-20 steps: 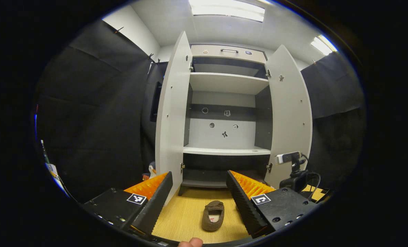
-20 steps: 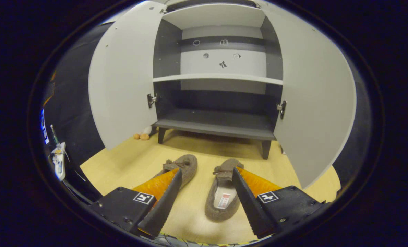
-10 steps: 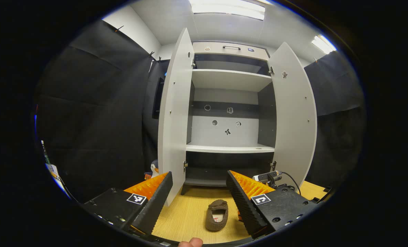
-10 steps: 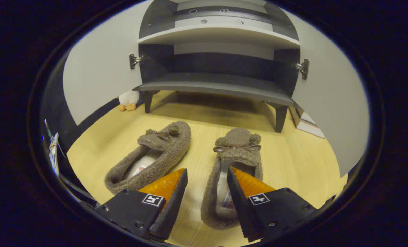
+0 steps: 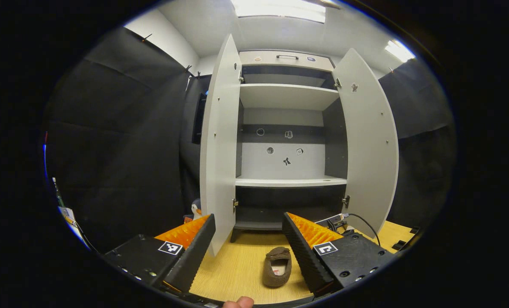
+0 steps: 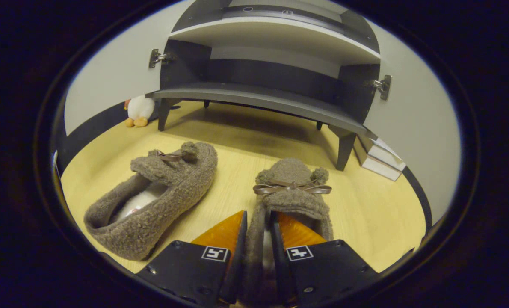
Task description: Grab one shoe with the right hand and put it into the shoe cabinet, grab the other shoe with the left hand and put it into the shoe cabinet; then close the right door with the right hand and the left door with the left hand.
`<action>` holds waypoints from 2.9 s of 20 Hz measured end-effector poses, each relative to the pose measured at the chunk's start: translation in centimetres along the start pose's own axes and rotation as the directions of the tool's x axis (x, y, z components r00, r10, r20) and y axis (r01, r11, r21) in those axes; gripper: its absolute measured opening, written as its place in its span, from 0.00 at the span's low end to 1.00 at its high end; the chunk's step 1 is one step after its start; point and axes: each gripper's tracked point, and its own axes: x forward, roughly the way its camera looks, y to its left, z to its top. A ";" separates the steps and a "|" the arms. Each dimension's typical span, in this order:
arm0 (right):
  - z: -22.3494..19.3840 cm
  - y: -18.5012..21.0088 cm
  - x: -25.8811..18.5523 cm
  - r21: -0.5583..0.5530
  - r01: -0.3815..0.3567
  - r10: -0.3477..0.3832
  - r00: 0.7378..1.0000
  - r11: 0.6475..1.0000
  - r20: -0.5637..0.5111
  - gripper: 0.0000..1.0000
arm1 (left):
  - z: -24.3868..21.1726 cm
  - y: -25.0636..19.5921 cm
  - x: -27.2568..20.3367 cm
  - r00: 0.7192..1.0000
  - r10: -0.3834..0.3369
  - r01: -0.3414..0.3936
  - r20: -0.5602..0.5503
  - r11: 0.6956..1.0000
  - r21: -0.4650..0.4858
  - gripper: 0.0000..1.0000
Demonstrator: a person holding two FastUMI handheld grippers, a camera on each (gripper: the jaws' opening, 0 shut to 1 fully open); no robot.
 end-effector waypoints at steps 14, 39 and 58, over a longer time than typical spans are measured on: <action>3.7 -0.5 -3.2 0.016 -0.097 0.094 0.988 0.995 0.124 0.08 | 0.2 0.7 2.2 1.000 -0.006 0.006 0.004 1.000 -0.022 0.95; 39.6 -5.8 -18.1 -0.043 -0.083 0.093 0.851 0.996 0.517 0.08 | 1.6 -5.2 1.2 0.990 -0.131 0.131 0.055 0.991 0.010 0.94; 42.9 -6.8 0.0 -0.049 0.004 0.004 0.986 0.999 0.169 0.08 | 0.1 0.6 1.6 1.000 0.015 -0.015 -0.001 1.000 -0.020 0.95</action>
